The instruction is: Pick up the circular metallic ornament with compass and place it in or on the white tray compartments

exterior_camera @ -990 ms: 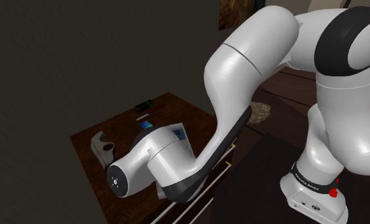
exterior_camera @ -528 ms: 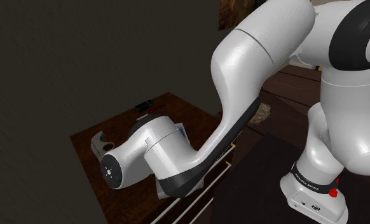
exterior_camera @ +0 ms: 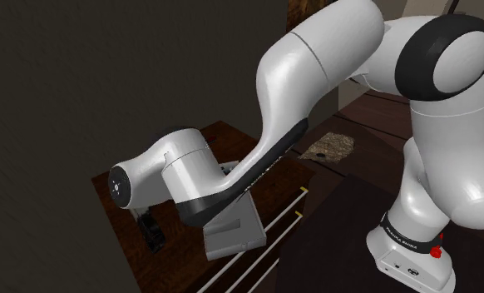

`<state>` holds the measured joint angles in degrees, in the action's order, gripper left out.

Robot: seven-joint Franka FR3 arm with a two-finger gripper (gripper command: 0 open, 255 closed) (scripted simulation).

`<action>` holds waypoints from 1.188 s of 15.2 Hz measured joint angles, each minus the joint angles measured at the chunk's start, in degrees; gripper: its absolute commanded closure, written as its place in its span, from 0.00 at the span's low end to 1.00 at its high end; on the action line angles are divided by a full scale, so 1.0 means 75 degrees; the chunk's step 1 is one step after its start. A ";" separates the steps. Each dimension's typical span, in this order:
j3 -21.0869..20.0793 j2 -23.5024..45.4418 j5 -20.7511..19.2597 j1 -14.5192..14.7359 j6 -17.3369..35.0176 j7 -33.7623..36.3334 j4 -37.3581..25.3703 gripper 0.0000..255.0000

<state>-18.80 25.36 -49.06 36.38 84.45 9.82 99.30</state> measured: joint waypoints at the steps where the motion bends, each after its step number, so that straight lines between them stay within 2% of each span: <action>1: 0.0024 0.0081 -0.0037 -0.0009 0.0022 -0.0018 -0.0072 1.00; 18: 0.0179 0.1087 -0.0321 0.0020 0.0764 0.0752 0.0039 1.00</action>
<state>-17.46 33.51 -51.46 36.53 90.18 15.46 99.59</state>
